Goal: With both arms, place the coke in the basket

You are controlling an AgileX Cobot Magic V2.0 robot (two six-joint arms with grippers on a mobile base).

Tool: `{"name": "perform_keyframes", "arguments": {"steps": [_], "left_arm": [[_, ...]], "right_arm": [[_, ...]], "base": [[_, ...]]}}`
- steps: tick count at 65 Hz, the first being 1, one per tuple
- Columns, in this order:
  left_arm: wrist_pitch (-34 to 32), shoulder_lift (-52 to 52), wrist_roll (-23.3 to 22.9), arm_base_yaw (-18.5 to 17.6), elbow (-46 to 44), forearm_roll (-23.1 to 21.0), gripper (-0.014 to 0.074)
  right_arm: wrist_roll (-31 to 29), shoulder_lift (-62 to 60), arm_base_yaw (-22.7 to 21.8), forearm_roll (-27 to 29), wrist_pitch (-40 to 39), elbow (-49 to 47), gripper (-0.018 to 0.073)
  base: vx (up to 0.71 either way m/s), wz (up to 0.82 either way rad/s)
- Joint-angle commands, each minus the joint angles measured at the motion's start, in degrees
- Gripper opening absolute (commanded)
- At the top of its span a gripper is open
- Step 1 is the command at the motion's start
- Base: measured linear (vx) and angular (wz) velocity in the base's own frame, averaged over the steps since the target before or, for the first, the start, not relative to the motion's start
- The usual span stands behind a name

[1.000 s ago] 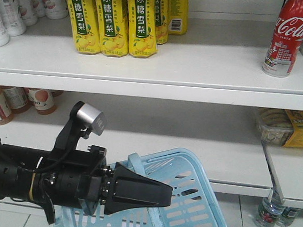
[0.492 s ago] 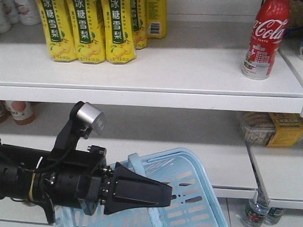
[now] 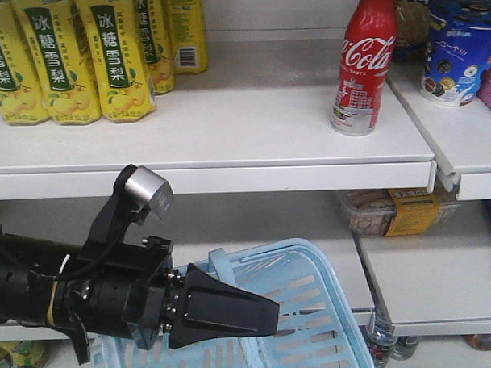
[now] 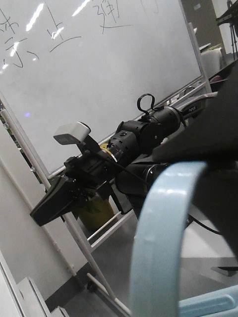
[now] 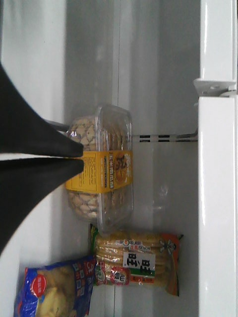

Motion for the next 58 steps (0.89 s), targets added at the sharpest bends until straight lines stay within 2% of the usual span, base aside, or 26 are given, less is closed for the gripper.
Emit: {"name": "perform_keyframes", "arguments": {"steps": [1, 21, 58], "left_arm": [[-8.60, -1.92, 0.18, -0.25, -1.59, -4.73, -0.0006], [-8.60, -1.92, 0.18, -0.25, -1.59, -4.73, -0.0006], [-8.60, -1.92, 0.18, -0.25, -1.59, -4.73, -0.0006]], "right_arm": [[-0.37, -0.73, -0.38, -0.69, -3.82, 0.36, -0.0004], [-0.37, -0.73, -0.38, -0.69, -3.82, 0.36, -0.0004], [-0.37, -0.73, -0.38, -0.69, -3.89, 0.36, -0.0004]], "base": [[0.06, -0.22], [0.03, -0.13], [-0.01, 0.06]]}}
